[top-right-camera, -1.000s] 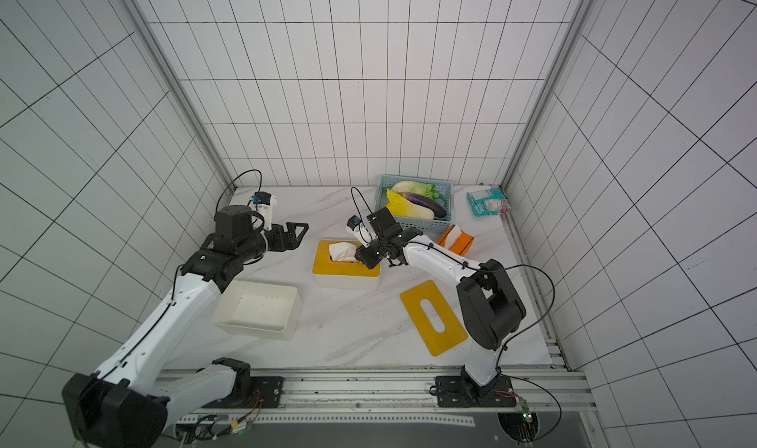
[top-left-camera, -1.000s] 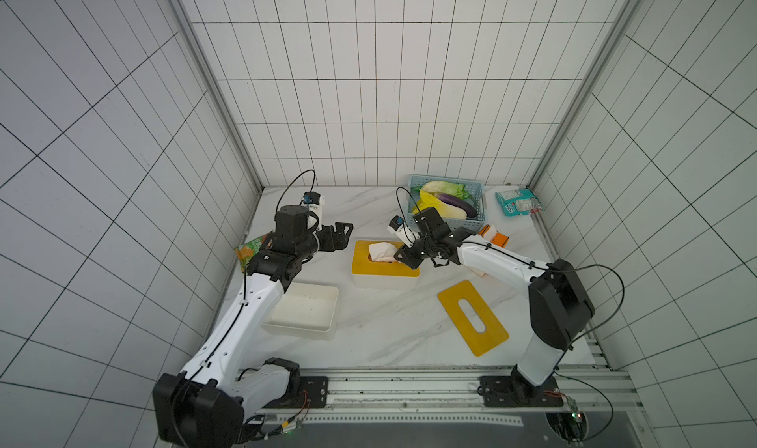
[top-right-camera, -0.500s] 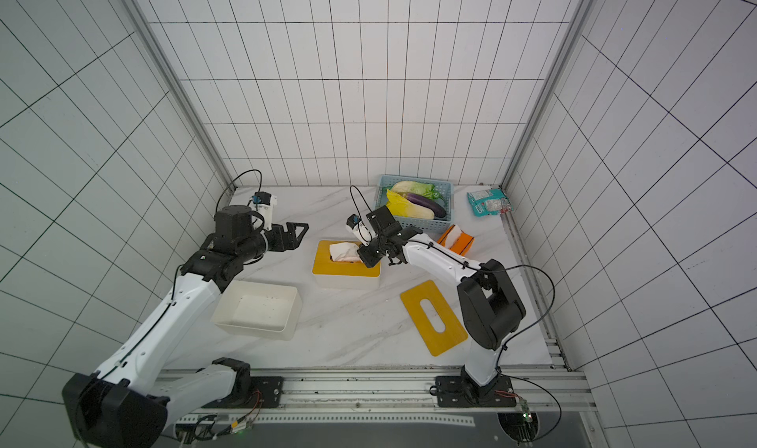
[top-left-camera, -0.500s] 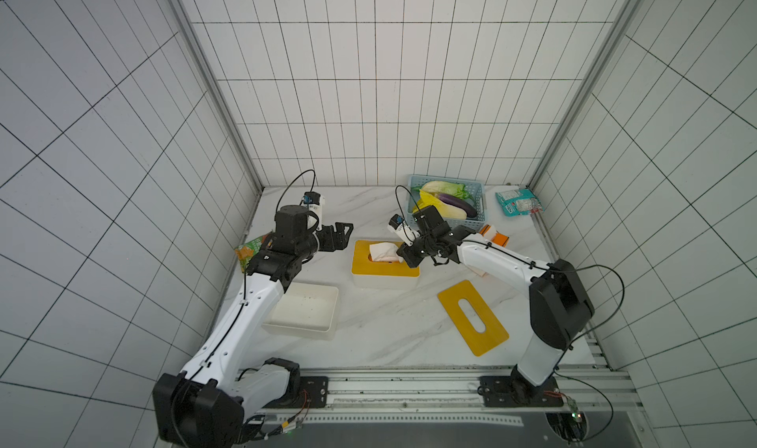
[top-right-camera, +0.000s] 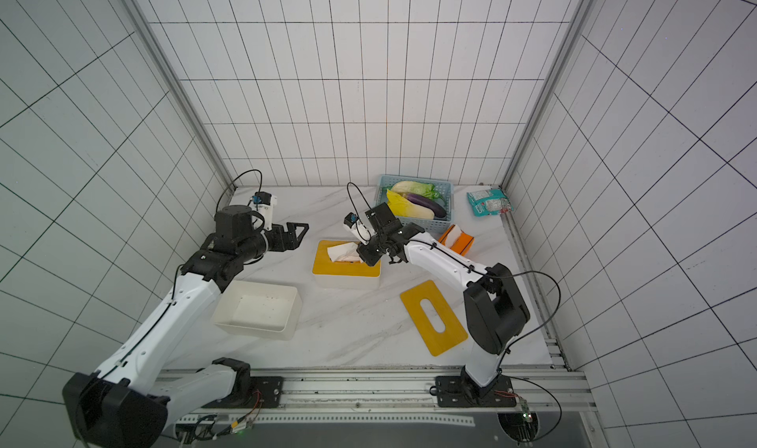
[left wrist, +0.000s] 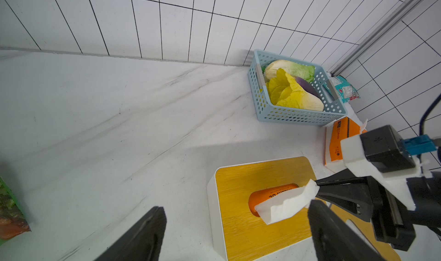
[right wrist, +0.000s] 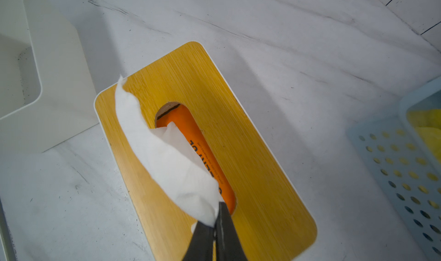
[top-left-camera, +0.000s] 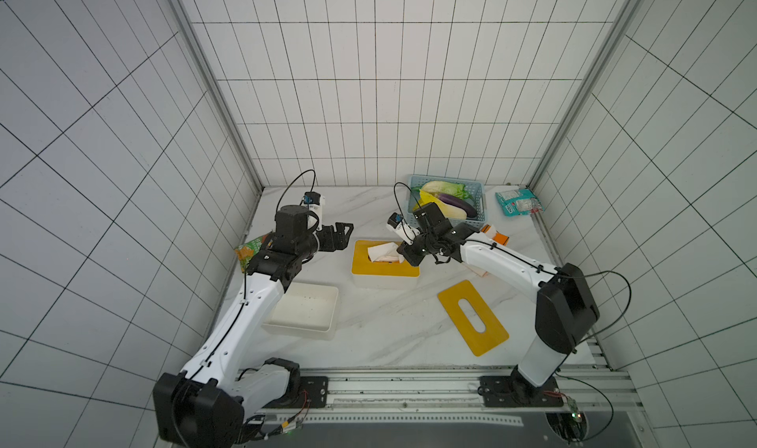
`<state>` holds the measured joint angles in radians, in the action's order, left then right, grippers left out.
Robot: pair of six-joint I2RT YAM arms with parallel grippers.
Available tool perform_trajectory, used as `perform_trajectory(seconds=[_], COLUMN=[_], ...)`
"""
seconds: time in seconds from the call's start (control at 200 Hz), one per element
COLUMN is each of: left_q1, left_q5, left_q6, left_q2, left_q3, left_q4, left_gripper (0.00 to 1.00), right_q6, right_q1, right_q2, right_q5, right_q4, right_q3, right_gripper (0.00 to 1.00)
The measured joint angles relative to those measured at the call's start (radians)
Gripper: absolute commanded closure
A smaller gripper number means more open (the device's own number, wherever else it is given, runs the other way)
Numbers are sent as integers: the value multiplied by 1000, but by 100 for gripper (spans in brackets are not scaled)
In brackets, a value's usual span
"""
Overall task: Put the tissue paper into the tissue box
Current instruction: Pull the paper towel from the tissue box, then move the tissue box to the center of the board.
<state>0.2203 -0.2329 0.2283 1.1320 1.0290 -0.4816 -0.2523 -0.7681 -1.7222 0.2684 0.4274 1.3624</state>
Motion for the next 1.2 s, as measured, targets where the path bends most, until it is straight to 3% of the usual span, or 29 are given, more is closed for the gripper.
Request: perform_trajectory(seconds=[0.205,0.43,0.645,0.76,0.904,1.204], left_q1=[0,-1,-11,-64,-128,-98], left_q5=[0,0,1,-49,-180,-316], left_q6=[0,4,74,188,349,519], left_q2=[3,4,8,16,76,233], left_q3=[0,0,-17,-70,-159,-212], left_q4=[0,0,16,58,131,247], left_gripper=[9,5,2,2,2,2], right_q6=[-32,-21,51,111,183,292], right_q1=[-2,-5,-5,-5,-5,-5], right_q2=[16,142,359,425,474,423], right_q5=[-35,-45,-1,5,4,-6], right_q4=[13,15,-48,-88,-151,-329], right_q3=[20,7,-168,-307,-486,-654], right_gripper=[54,32,19,4,2,2])
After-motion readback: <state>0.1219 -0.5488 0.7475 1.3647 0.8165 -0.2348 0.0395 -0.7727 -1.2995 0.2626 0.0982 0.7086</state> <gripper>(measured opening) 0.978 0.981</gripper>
